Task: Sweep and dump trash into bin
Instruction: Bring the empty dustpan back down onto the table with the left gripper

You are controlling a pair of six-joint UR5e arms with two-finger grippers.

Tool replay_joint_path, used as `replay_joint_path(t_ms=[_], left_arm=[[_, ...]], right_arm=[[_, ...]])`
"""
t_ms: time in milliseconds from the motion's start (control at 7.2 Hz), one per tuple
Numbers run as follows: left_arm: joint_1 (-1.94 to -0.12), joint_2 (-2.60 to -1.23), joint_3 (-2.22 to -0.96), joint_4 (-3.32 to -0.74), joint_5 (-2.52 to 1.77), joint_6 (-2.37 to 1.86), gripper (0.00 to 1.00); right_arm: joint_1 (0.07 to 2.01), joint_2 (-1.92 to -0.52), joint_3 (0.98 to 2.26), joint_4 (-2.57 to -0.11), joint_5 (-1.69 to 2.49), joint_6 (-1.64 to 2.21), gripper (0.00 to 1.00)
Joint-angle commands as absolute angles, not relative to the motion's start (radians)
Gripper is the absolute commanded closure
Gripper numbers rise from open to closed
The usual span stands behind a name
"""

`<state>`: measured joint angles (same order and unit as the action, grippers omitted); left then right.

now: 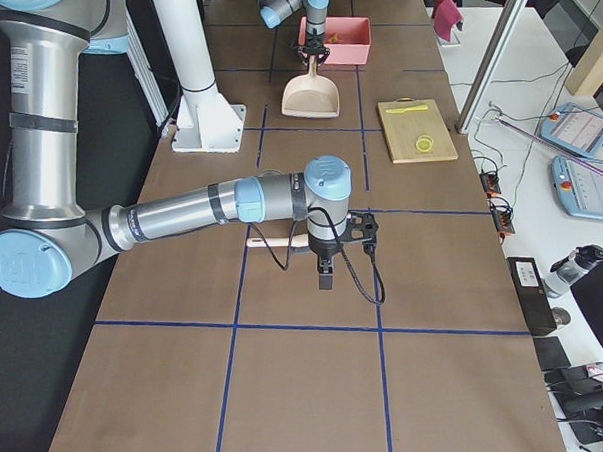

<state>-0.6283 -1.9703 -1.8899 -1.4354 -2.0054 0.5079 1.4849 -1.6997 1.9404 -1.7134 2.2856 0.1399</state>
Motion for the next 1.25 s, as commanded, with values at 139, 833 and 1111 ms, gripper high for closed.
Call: replay_joint_path(t_ms=[139, 833, 1111], left_arm=[[-0.627, -1.974, -1.844, -1.492, -1.971, 0.509, 1.0], [-0.627, -2.011, -1.818, -1.497, -1.942, 0.508, 1.0], [-0.627, -2.013, -1.805, -1.499, -1.942, 0.508, 0.83]], right_arm=[[1.485, -1.7, 1.94, -1.713, 2.286, 0.141, 0.0], [1.485, -1.701, 1.939, -1.713, 2.286, 0.141, 0.0], [1.485, -1.703, 1.94, -1.713, 2.286, 0.143, 0.0]])
